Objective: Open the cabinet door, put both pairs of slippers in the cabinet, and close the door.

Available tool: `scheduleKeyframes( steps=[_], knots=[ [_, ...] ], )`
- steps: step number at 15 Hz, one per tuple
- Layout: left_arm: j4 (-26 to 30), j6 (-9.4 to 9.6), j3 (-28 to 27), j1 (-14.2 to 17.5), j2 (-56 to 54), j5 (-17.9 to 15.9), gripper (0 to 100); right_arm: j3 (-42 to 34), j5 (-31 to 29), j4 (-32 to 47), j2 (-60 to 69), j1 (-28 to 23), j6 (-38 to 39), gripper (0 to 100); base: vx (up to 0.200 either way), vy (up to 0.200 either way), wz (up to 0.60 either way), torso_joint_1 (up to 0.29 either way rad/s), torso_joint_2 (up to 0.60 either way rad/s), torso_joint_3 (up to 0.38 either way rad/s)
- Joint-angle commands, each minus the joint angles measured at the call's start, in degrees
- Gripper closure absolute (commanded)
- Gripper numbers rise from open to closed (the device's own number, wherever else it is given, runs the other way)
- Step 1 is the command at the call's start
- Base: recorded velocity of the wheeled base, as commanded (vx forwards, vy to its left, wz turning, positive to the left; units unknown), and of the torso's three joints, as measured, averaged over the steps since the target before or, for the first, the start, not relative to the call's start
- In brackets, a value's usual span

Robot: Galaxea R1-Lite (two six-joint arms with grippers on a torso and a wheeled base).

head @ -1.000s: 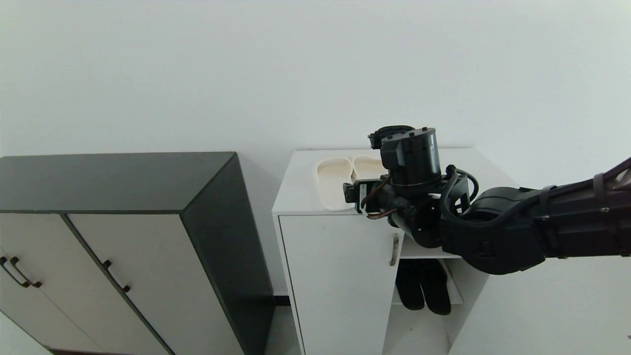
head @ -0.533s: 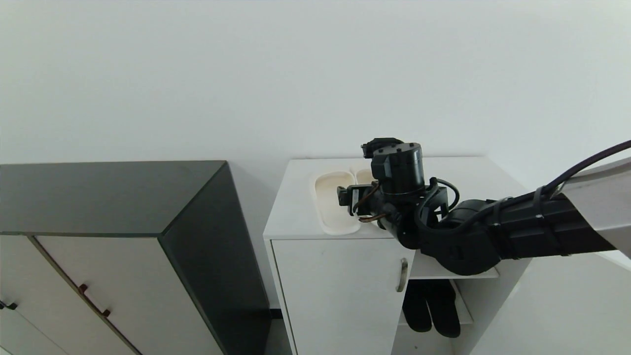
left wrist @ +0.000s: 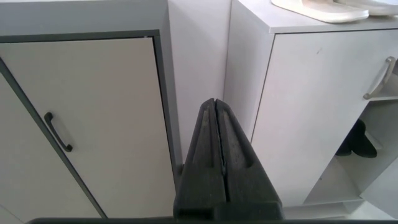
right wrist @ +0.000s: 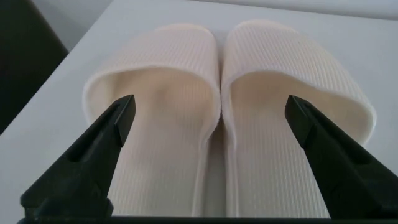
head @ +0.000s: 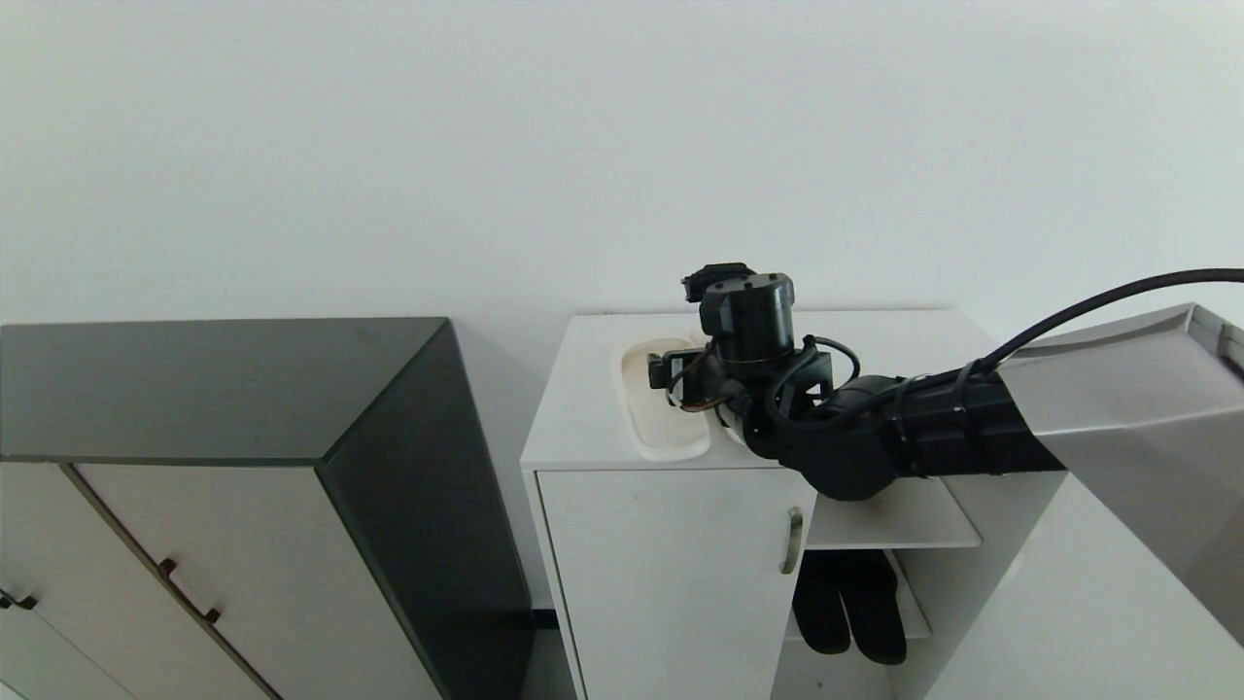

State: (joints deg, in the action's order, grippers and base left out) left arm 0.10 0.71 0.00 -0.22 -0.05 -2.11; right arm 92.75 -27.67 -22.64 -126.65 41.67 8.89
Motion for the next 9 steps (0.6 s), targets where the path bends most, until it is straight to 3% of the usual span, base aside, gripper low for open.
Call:
scheduleKeyframes(
  steps=[1, 5, 6, 9],
  knots=[
    [-0.01, 0.0, 0.0, 0.04, 0.05, 0.0, 100, 4.99, -0.01, 2.34, -3.78, -0.53, -0.1, 0, 0.0, 0.0, 0.0, 0.0, 0.0, 0.0],
    [-0.01, -0.09, 0.0, 0.04, 0.05, 0.0, 100, 10.61, 0.07, 5.59, -7.03, -0.97, -0.01, 0, 0.0, 0.0, 0.0, 0.0, 0.0, 0.0],
    [-0.01, -0.09, 0.0, 0.04, 0.05, 0.0, 100, 10.61, 0.16, 5.5, -7.3, -0.97, -0.1, 100, 0.0, 0.0, 0.0, 0.0, 0.0, 0.0],
    [-0.01, -0.09, 0.0, 0.04, 0.05, 0.0, 100, 11.93, 0.16, 5.59, -8.26, -1.15, -0.1, 100, 0.0, 0.0, 0.0, 0.0, 0.0, 0.0]
  ],
)
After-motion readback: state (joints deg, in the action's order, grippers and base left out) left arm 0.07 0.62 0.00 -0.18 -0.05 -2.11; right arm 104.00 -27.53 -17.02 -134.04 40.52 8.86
